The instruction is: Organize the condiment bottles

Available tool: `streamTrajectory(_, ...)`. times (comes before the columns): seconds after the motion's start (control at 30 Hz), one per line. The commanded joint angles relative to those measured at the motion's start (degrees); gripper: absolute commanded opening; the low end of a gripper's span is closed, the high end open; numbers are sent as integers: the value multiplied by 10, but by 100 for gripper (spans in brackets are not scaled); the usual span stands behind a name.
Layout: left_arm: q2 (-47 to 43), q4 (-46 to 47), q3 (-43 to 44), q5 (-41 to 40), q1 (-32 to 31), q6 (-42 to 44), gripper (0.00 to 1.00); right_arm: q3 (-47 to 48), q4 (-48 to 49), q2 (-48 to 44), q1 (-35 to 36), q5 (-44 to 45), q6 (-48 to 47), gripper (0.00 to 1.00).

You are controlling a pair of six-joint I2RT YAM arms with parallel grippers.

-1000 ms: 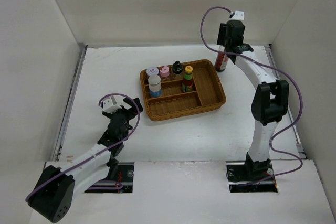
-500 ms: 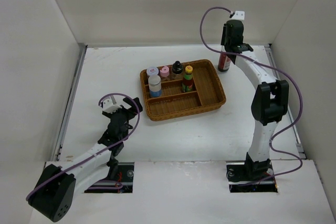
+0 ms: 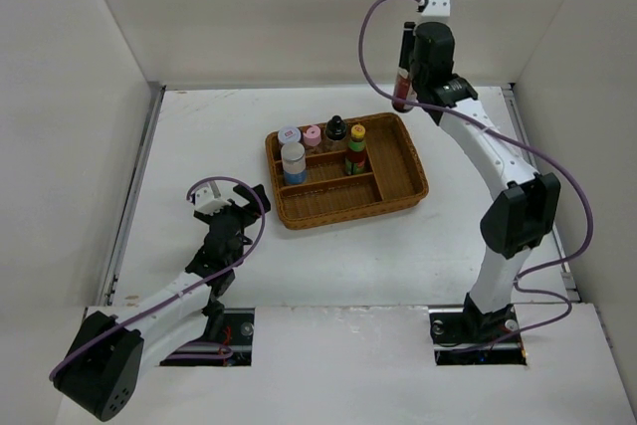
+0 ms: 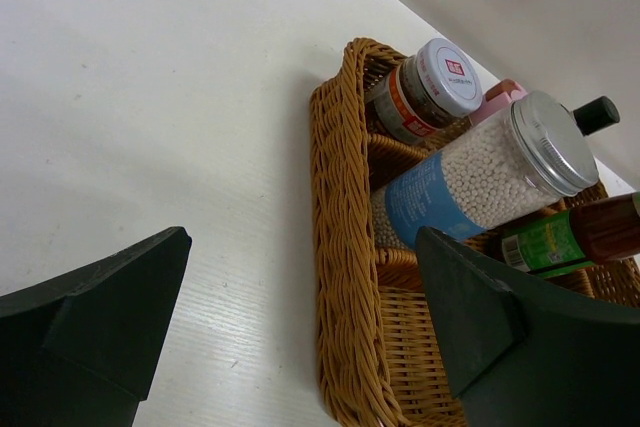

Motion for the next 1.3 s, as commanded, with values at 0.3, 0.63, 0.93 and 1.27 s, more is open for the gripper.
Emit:
streamTrajectory(0.3,4,27,3,7,3,-6,100,-33,122,-13,62,-5,9,30)
streamTrajectory(0.63,8,33,2,8,2,-6,100,-94,155,3,64,-9,35,30)
streamTrajectory(0.93,14,33,3,8,3,-6,100,-100,173,9,61,-12,40,30)
streamTrajectory(1.27,14,33,3,8,3,-6,100,-136,203,24,55,-10,41,32)
